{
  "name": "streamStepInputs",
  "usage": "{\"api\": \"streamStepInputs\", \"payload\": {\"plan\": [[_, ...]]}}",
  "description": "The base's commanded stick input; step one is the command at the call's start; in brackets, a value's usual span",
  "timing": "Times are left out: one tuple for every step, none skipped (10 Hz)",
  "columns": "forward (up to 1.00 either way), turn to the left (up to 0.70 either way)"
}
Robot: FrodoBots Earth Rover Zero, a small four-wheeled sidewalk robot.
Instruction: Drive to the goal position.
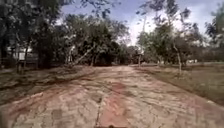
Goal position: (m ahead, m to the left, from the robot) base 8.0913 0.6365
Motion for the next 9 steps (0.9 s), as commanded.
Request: {"api": "streamStepInputs", "payload": {"plan": [[0.85, 0.0], [0.85, 0.0], [0.85, 0.0], [0.85, 0.0], [0.85, 0.0], [0.85, 0.0], [0.85, 0.0], [0.85, 0.0], [0.85, 0.0]]}}
